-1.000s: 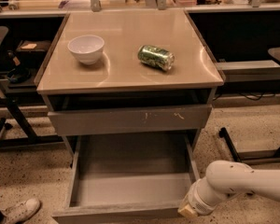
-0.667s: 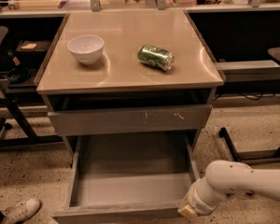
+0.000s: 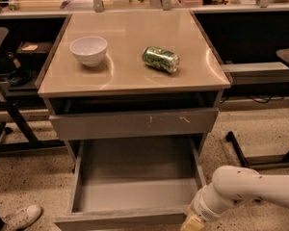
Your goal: Close middle drawer
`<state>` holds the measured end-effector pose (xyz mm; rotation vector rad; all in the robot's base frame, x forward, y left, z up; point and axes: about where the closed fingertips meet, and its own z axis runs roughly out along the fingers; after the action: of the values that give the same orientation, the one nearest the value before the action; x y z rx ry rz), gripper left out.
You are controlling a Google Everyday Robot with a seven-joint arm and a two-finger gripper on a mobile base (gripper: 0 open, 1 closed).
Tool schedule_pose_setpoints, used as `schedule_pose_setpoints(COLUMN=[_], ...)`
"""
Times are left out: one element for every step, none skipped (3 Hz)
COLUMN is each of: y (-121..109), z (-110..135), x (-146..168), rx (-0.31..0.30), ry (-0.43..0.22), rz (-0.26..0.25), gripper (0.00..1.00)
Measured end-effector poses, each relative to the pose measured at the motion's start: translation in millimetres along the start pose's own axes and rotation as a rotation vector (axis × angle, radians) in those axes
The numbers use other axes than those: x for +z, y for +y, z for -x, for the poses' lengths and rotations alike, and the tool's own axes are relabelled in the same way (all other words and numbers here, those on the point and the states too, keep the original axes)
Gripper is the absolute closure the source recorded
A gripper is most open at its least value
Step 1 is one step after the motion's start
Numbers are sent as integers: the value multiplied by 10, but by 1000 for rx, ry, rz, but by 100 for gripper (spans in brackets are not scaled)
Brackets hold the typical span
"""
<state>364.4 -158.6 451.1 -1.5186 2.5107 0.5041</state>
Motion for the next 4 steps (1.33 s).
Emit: schedule_pose_setpoints(y=[0,1,1,1], z=[0,0,0,0], x=[0,1,1,1], rx=[0,0,0,0], ry=[0,0,0,0], rz=[0,0,0,0], gripper=[0,0,18,41])
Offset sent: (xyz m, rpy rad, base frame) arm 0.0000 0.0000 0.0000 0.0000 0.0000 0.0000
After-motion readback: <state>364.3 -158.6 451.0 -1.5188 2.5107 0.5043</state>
